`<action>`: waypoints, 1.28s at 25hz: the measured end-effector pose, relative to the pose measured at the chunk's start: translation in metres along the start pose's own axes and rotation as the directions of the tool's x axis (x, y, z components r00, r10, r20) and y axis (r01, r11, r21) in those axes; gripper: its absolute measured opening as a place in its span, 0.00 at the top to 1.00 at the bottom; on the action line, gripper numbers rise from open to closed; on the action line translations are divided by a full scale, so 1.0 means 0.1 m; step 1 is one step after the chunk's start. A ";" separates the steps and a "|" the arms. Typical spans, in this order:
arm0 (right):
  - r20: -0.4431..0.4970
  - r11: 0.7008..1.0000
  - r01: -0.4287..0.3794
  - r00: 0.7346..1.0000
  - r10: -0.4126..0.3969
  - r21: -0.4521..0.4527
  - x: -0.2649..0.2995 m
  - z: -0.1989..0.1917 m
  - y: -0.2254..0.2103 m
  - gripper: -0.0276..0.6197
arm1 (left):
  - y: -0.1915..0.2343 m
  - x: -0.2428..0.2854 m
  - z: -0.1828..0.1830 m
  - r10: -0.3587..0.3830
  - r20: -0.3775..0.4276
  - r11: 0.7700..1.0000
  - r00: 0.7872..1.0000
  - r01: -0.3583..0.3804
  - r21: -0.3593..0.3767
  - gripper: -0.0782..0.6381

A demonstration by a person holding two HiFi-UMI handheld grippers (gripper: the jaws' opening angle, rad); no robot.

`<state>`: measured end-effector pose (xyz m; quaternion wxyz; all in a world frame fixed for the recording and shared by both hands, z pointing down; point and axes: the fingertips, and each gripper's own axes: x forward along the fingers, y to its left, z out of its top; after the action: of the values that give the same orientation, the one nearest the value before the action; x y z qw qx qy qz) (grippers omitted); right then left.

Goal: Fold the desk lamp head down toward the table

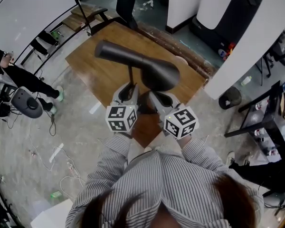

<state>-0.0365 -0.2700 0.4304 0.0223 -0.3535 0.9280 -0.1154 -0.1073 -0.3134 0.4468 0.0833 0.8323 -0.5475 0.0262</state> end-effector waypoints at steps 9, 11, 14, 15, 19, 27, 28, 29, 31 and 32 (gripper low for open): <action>-0.049 0.996 -0.049 0.997 0.053 0.073 -0.03 -0.25 0.01 0.95 | 0.02 -0.06 -0.06 0.018 -0.017 0.998 1.000 -0.019 -0.061 0.79; -0.058 0.995 -0.070 0.996 0.074 0.069 -0.07 -0.27 0.05 0.95 | 0.01 -0.16 -0.09 0.040 -0.026 0.996 0.999 -0.042 -0.072 0.79; -0.089 0.996 -0.081 0.993 0.083 0.028 -0.11 -0.33 0.16 0.95 | -0.04 -0.41 -0.14 0.072 -0.001 0.994 0.997 -0.072 -0.085 0.80; -0.100 0.997 -0.079 0.992 0.080 0.011 -0.11 -0.36 0.19 0.95 | -0.08 -0.46 -0.17 0.070 0.002 0.994 0.998 -0.070 -0.089 0.81; -0.113 0.997 -0.082 0.990 0.081 -0.006 -0.09 -0.39 0.28 0.96 | -0.28 -0.53 -0.20 0.017 -0.003 0.997 1.000 -0.017 -0.081 0.89; -0.080 1.000 -0.017 0.997 0.015 -0.026 -0.15 -0.30 0.24 0.96 | -0.51 -0.60 -0.29 -0.047 -0.031 0.995 0.998 0.044 -0.086 0.89; -0.079 0.999 -0.012 0.997 0.009 -0.029 -0.16 -0.30 0.24 0.96 | -0.54 -0.61 -0.30 -0.054 -0.032 0.995 0.998 0.051 -0.087 0.89; -0.079 0.999 -0.008 0.997 0.005 -0.033 -0.18 -0.30 0.23 0.96 | -0.57 -0.60 -0.31 -0.061 -0.032 0.994 0.998 0.058 -0.088 0.89; -0.082 0.999 -0.003 0.997 0.000 -0.038 -0.20 -0.31 0.23 0.96 | -0.63 -0.60 -0.32 -0.071 -0.035 0.994 0.997 0.068 -0.088 0.89; -0.083 0.999 0.000 0.997 -0.004 -0.040 -0.21 -0.31 0.23 0.96 | -0.65 -0.61 -0.32 -0.076 -0.036 0.994 0.996 0.072 -0.088 0.89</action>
<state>-0.0398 -0.2331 0.4541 -0.0233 -0.3497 0.9299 -0.1115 -0.0711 -0.2276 0.4631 0.1309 0.8469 -0.5151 0.0160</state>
